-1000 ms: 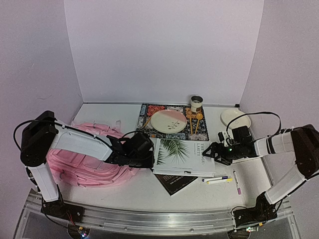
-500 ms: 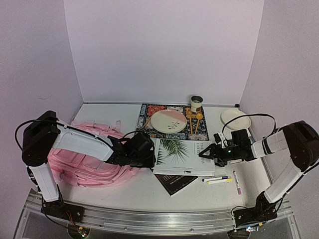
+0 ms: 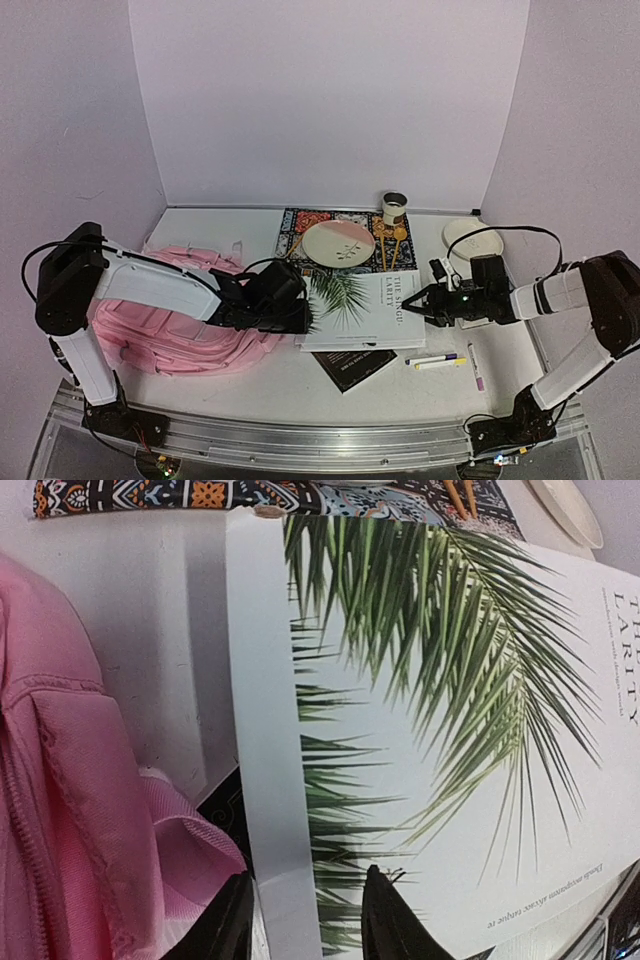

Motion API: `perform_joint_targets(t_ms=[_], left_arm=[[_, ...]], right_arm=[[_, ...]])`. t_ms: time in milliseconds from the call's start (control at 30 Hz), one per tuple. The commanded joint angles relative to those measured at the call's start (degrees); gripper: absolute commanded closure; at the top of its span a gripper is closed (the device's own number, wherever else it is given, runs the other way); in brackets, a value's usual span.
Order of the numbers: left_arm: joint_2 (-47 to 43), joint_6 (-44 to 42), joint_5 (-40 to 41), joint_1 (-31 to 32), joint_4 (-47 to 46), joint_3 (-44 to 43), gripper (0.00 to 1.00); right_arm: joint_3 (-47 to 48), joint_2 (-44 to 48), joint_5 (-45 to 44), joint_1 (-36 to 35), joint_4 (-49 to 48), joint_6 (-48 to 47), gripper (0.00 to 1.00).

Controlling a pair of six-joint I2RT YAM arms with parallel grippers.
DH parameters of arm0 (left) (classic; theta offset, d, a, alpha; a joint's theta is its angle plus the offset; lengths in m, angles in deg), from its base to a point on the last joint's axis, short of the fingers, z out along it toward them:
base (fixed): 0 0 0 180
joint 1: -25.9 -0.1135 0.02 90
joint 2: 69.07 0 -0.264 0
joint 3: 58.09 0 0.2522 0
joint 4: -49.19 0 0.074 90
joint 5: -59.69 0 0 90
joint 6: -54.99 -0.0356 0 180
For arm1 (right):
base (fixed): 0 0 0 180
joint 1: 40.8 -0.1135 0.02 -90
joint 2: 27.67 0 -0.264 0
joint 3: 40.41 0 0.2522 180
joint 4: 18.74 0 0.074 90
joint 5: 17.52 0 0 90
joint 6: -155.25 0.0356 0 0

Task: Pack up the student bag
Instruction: Pick up the book, then pick up the largest pocket of the bag from the student bag.

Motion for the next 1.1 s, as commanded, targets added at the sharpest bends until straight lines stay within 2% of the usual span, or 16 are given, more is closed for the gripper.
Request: perform_joint_targets(t_ms=[0,267,533,833,1067], left_arm=[[-6.24,-2.77,2.33,-0.11,4.97,-1.89,0.58],[-10.77,-4.89,11.36,-0.15,20.14,-4.88,0.41],[-11.45,-4.95,16.03,-0.11,30.37,-6.44,0.32],[-6.98,-6.06,15.91,-0.32,32.38,-7.76,0.29],[-3.86,-7.01,14.32,-0.89,32.5,-8.56,0.34]], right_arm=[[-0.44,5.18,2.18,-0.13,-1.44,1.72,0.56],[-1.41,11.11,0.6,-0.15,-1.4,5.6,0.61],[-1.51,15.02,-0.72,-0.23,-1.44,9.38,0.71],[-2.06,19.07,-2.19,-0.24,-1.35,13.1,0.74],[-2.44,21.16,-1.74,-0.31,-1.34,14.66,0.74]])
